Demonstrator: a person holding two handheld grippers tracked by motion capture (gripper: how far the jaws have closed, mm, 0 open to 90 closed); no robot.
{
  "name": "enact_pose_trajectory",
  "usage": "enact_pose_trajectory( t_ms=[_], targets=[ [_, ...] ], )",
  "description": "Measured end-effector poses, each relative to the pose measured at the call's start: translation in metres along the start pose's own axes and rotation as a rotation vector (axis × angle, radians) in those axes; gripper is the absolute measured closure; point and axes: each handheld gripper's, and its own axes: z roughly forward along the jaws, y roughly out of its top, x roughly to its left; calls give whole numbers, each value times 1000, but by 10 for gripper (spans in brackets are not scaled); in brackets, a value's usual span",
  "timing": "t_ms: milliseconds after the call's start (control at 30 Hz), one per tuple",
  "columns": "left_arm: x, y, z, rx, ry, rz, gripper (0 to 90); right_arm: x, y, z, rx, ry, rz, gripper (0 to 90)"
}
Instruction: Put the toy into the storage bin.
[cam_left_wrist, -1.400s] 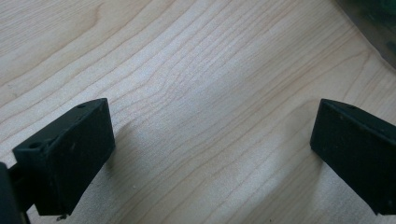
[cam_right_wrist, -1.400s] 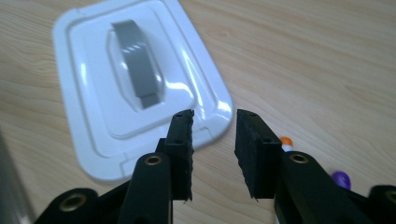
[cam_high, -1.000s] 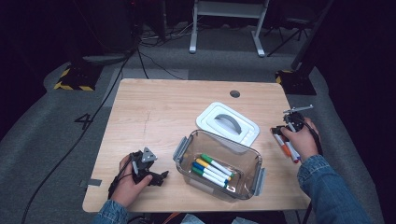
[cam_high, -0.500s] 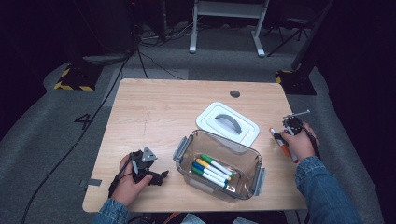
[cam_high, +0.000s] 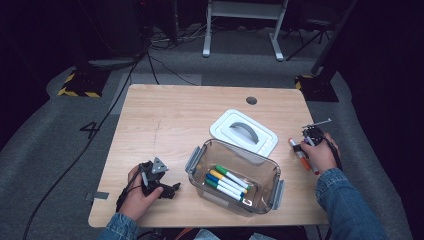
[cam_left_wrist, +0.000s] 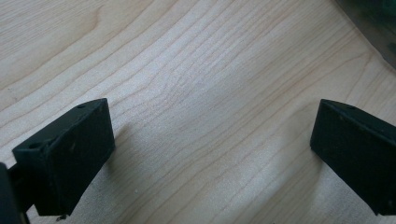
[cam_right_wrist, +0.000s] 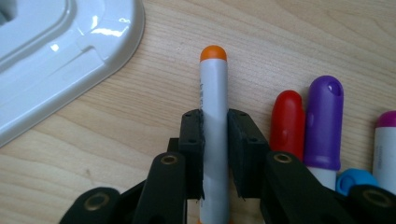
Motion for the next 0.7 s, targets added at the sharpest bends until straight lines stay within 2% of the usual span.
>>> enact_pose_trajectory(
  t_ms=[133, 300, 700],
  targets=[
    [0, 0, 0, 0, 0, 1, 2, 0, 0, -11, -22, 35, 14, 769],
    [0, 0, 0, 0, 0, 0, 2, 6, 4, -35, -67, 76, -8, 769],
    [0, 0, 0, 0, 1, 1, 2, 45, 17, -94, -164, 174, -100, 769]
  ],
)
